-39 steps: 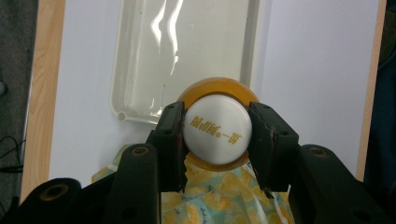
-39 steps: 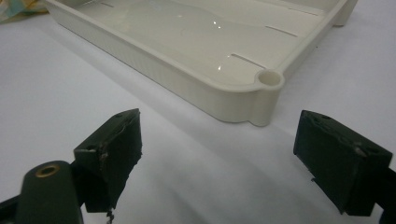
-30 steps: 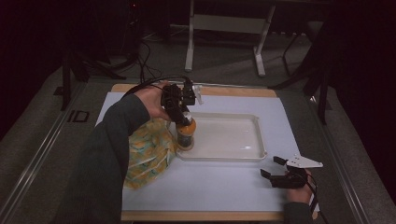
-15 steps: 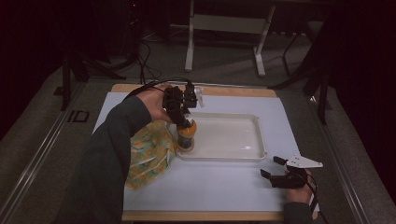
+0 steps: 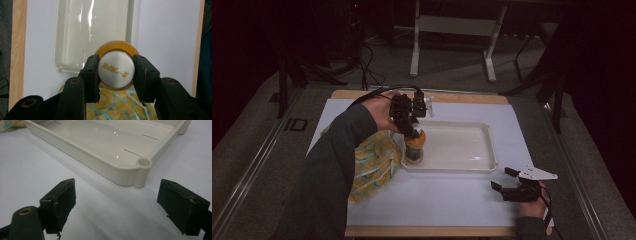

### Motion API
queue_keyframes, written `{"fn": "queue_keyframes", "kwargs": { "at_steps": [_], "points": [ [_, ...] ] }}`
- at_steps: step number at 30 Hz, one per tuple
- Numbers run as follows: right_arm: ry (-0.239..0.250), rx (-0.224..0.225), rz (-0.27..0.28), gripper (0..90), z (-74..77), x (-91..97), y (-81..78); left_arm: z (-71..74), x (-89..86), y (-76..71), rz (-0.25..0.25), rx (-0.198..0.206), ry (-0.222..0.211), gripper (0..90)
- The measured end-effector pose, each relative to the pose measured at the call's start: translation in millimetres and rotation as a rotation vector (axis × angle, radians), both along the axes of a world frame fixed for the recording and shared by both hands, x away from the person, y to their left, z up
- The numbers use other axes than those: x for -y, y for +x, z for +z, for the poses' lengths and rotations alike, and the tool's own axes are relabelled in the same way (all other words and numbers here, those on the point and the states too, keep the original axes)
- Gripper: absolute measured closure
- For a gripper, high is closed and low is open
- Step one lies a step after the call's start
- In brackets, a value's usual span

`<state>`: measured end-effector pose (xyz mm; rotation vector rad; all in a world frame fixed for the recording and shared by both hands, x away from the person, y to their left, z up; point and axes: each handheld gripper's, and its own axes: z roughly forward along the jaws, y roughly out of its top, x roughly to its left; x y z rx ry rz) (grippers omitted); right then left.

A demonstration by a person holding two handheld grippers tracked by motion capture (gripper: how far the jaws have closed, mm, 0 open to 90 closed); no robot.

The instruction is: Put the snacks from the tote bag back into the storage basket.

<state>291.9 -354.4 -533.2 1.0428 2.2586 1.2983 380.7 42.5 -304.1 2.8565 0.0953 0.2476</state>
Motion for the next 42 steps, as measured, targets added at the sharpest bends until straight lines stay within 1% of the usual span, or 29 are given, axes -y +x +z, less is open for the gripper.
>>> {"fn": "queue_keyframes", "kwargs": {
  "at_steps": [5,8,11,13,14,16,22,24,25,27,29,30,35,39,42],
  "points": [
    [0.001,0.0,0.0,15.0,0.0,0.0,-0.1,-2.4,0.5,1.7,-0.002,0.004,0.01,58.7],
    [0.0,0.001,0.001,15.0,0.0,0.0,-0.1,-6.0,-0.6,2.8,0.01,-0.007,0.001,58.7],
    [0.0,0.001,0.001,15.0,0.0,0.0,0.0,-10.0,-0.4,3.9,0.006,-0.01,0.007,58.7],
    [0.0,0.0,0.0,15.0,0.0,0.0,0.0,-12.3,0.1,3.8,0.015,-0.018,0.008,58.7],
    [0.0,0.0,0.0,15.0,0.0,0.0,0.0,-12.7,0.5,4.9,0.006,-0.01,0.013,58.7],
    [0.0,0.0,0.0,15.0,0.0,0.0,-0.1,-13.9,1.0,5.4,0.008,-0.007,0.015,58.7],
    [0.002,0.001,0.0,15.0,0.0,0.0,0.0,-16.1,2.8,5.5,0.012,-0.007,0.006,58.7],
    [0.002,0.001,0.001,15.0,0.0,0.1,0.0,-16.3,4.2,5.9,0.009,0.003,0.007,58.7],
    [0.002,0.001,0.001,15.0,0.0,0.1,0.0,-16.8,4.5,5.4,0.014,0.001,0.005,58.7],
    [0.002,0.0,0.001,15.0,0.0,0.1,0.0,-17.4,5.7,6.7,0.007,0.004,0.012,58.7],
    [0.003,0.0,0.001,15.0,0.0,0.2,0.0,-19.3,6.8,6.3,0.011,-0.004,0.012,58.7],
    [0.004,0.001,0.001,15.0,0.0,0.2,0.0,-20.1,7.5,6.6,0.003,0.0,0.019,58.7],
    [0.004,0.0,0.002,15.0,0.0,0.1,-0.1,-26.0,9.6,7.2,0.002,0.002,0.042,58.7],
    [0.003,0.0,0.002,15.0,0.0,0.2,0.0,-32.5,8.7,8.8,0.01,-0.014,0.05,58.6],
    [0.003,0.0,0.002,15.0,0.0,0.2,0.1,-36.7,8.2,8.8,0.011,-0.016,0.059,58.6]
  ]
}}
